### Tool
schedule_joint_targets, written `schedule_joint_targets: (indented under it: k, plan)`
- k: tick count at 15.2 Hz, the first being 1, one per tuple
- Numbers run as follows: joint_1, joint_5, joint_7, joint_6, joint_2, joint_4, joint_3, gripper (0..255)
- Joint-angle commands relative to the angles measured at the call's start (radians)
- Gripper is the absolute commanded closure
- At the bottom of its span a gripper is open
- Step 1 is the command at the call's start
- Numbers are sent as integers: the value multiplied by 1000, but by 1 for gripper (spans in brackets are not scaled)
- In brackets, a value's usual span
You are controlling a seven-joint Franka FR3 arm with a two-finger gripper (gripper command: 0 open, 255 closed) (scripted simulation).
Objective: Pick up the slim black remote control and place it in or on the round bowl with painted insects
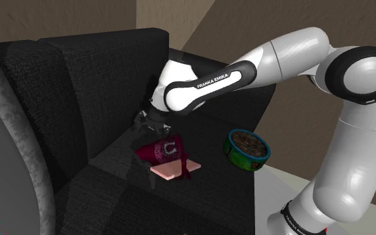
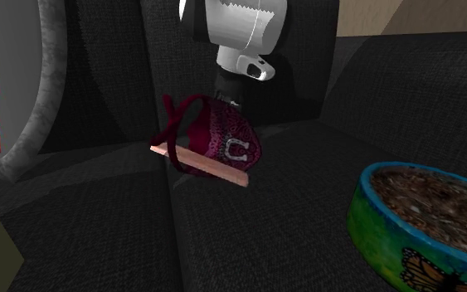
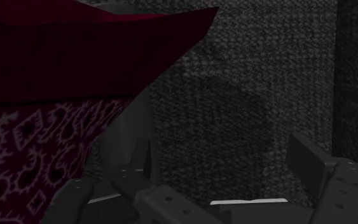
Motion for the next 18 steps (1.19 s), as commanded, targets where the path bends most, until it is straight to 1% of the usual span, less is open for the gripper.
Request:
schedule_joint_targets:
  k: [1,7,8,10,15,16,17,18]
  plan:
    - [-7,-1,-16,-179,7,-30,2,0]
    - [-12,-3,-15,-179,7,-30,7,0]
    - [-12,-6,-16,-182,13,-23,5,255]
    - [-14,-12,-18,-202,22,5,1,255]
    - [-12,-15,-15,-206,28,14,0,255]
    - [-14,-13,-18,-207,24,11,0,255]
    - [-12,-3,-15,-179,7,-30,7,255]
    - [-13,1,-15,-190,-1,-27,9,255]
